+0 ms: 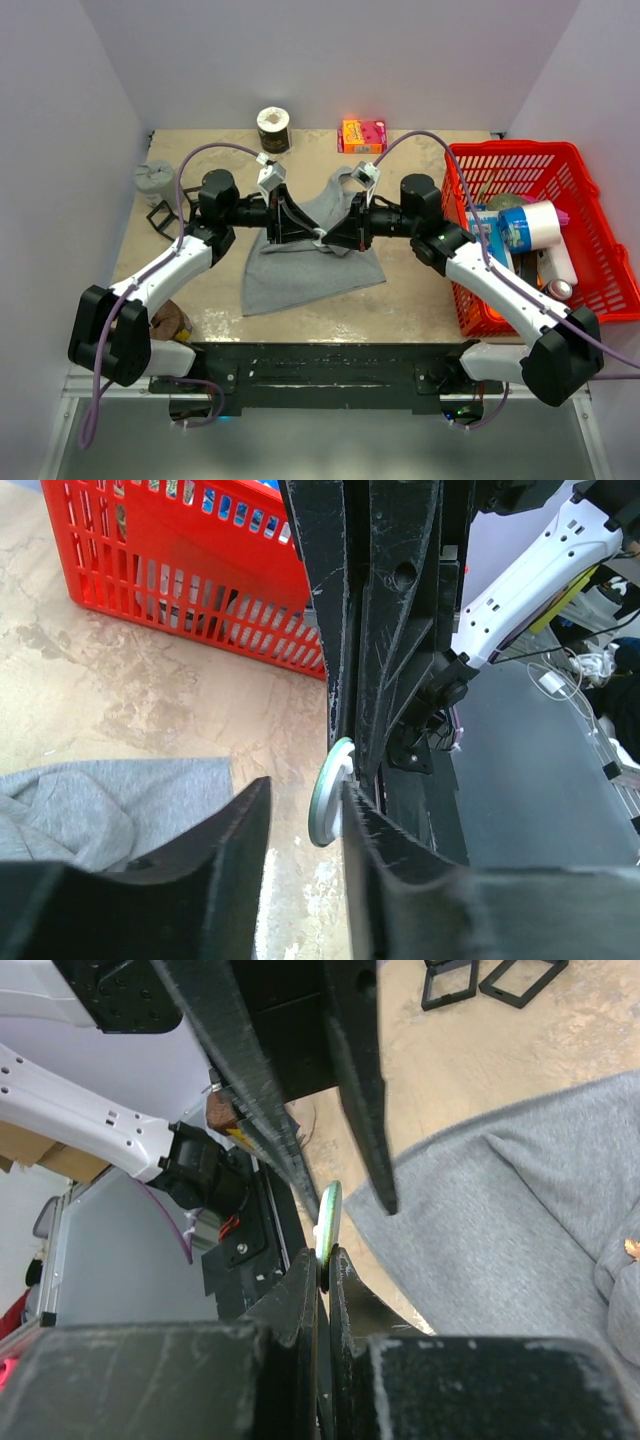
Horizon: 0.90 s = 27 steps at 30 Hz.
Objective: Pin the brooch onto the clothing
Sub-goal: Pass from the right arm to the left
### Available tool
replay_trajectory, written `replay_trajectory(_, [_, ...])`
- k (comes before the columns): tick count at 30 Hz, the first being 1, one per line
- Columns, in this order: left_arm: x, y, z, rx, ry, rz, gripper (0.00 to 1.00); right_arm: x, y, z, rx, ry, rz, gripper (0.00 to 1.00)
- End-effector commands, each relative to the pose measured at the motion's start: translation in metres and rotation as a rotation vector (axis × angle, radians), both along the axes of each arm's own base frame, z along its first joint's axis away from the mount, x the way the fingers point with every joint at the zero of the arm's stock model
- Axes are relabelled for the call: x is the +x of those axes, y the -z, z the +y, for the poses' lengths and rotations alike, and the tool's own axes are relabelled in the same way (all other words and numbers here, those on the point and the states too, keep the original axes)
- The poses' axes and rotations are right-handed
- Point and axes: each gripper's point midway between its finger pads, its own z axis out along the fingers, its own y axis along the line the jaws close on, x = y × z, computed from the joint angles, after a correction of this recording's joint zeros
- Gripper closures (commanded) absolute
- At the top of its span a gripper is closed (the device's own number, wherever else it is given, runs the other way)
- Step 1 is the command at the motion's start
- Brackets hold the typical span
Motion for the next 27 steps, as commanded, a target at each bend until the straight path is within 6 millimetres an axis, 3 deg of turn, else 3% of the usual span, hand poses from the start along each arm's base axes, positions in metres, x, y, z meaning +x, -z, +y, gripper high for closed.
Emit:
replay_trajectory(1, [0.002,-0.017,0.001,-0.02,0.018,-0.069,0.74,0.0,-0.02,0.001,0.02,-0.035,-0.072,1.0])
replay_trajectory(8, [0.002,-0.016,0.001,-0.02,0.025,-0.064,0.86,0.002,-0.017,-0.003,0.003,-0.018,-0.068,1.0])
replay_trajectory(13, [0.0,-0.018,0.0,-0.028,0.039,-0.075,1.0,0.002,-0.019,-0.004,0.011,-0.023,-0.07,1.0])
replay_trajectory(18, [-0.006,-0.022,0.001,-0.069,0.043,-0.06,1.0,0.004,-0.017,-0.003,0.014,-0.006,-0.047,1.0])
replay_trajectory(23, [0.003,-0.023,0.0,-0.104,-0.036,-0.045,1.0,0.008,-0.018,-0.004,0.059,0.034,-0.053,0.82])
replay_trajectory(27, [0.011,-0.022,0.0,-0.113,-0.087,-0.032,1.0,0.005,-0.017,-0.005,0.076,0.046,-0.047,0.76])
